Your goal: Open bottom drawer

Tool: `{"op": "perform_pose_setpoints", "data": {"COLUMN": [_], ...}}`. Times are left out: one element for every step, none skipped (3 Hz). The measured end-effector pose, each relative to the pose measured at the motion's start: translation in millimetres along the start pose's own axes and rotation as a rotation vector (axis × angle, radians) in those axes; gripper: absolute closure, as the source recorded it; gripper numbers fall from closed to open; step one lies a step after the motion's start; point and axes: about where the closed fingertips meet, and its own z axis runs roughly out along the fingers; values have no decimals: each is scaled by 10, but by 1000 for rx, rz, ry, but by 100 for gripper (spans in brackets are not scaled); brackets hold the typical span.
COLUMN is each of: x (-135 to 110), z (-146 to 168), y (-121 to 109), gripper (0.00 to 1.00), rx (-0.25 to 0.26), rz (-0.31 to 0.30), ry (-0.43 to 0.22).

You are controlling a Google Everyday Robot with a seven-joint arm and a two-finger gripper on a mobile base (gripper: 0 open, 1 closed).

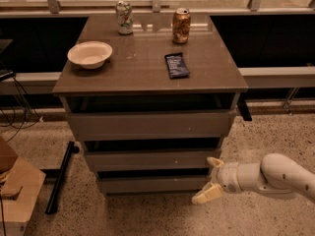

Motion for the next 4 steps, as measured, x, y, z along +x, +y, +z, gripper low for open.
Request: {"op": "perform_pose_setpoints", "data": {"x": [1, 102, 326, 555], "z": [2, 201, 517, 832], "y": [0, 3, 39, 34], "gripper": [0, 0, 0, 0], "rx": [0, 5, -13, -26], "rz": [0, 19, 29, 34], "ry": [0, -3, -7, -33]}}
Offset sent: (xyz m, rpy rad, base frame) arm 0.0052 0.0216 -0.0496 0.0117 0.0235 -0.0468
